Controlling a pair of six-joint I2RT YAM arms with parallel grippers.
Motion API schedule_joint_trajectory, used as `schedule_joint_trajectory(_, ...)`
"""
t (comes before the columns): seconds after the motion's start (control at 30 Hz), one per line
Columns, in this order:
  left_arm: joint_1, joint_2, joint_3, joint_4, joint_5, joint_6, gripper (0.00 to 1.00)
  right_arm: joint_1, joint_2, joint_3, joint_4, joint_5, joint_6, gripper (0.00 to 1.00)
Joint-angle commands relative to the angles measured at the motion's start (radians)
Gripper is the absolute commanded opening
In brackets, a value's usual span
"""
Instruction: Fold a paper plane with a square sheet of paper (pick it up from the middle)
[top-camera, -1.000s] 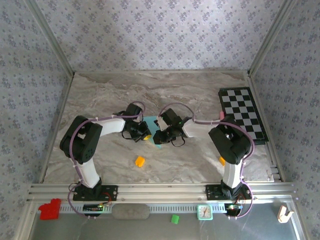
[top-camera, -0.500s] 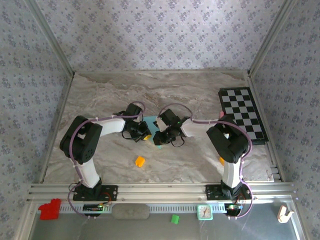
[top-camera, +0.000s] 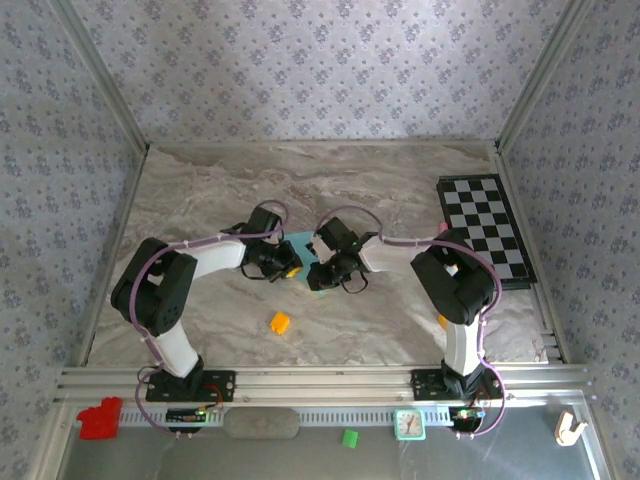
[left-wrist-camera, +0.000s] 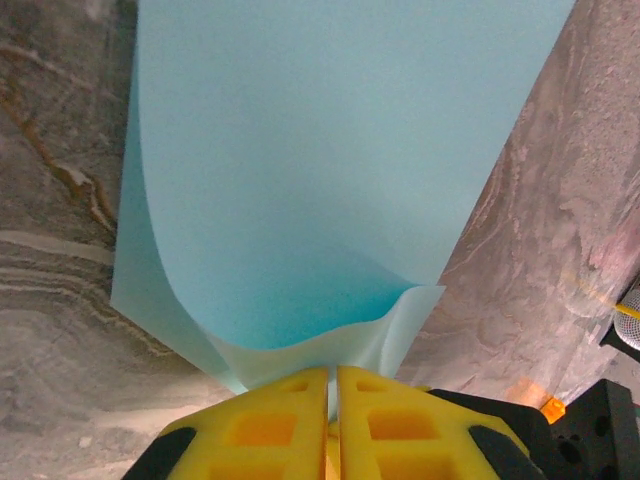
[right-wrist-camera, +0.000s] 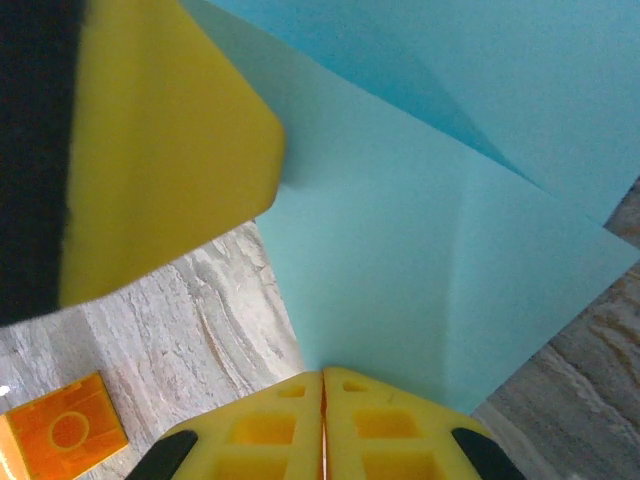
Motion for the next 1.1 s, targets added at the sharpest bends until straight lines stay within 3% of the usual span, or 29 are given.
schedule_joint_trajectory(0.0,-0.012,-0.008,-0.006,0.029,0.027,0.035,0.12,0.007,0.034,0.021,-0.058,0.028,-0.014,0.08)
schedule_joint_trajectory(0.43,-0.015,0.017,-0.013,-0.088,-0.124,0.047,0.09,0.003,0.043,0.033,-0.078,0.040,-0.004,0.08)
schedule_joint_trajectory(0.83,-0.004,0.048,-0.035,-0.124,-0.172,0.019,0.05,-0.014,-0.076,0.047,-0.043,-0.024,0.041,0.12)
schedule_joint_trajectory(1.07,0.000,0.065,-0.031,-0.145,-0.187,0.007,0.03,0.008,-0.035,0.068,-0.112,0.009,-0.004,0.11)
